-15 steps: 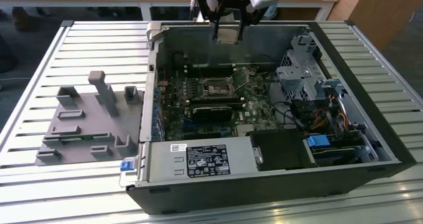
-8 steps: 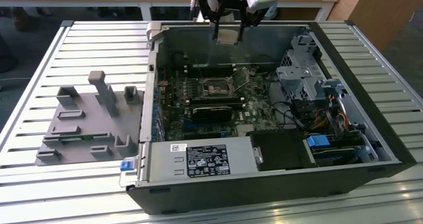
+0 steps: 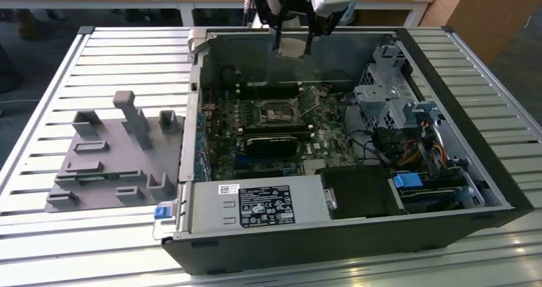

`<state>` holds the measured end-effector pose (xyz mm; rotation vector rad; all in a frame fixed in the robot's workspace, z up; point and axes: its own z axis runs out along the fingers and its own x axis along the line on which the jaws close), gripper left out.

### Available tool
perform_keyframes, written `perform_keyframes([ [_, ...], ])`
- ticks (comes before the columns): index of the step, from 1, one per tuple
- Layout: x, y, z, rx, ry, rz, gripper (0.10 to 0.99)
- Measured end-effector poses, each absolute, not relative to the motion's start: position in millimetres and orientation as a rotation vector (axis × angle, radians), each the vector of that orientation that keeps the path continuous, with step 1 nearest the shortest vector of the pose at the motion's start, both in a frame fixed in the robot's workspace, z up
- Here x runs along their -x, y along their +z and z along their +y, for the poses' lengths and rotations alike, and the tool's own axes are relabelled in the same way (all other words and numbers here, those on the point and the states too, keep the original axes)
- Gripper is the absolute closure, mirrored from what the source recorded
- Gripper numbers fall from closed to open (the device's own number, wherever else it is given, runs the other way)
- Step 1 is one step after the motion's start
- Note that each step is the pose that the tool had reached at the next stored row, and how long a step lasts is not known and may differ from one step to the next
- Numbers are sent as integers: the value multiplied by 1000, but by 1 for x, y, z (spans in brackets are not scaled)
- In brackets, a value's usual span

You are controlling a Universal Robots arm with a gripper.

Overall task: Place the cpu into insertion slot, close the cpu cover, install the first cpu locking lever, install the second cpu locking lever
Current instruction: 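Place the cpu into insertion slot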

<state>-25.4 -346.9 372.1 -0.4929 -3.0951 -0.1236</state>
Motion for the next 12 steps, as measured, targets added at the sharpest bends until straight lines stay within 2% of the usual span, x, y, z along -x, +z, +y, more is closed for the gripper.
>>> perform_keyframes([
  [12, 25, 371, -347, 628, -124, -3074, 545],
])
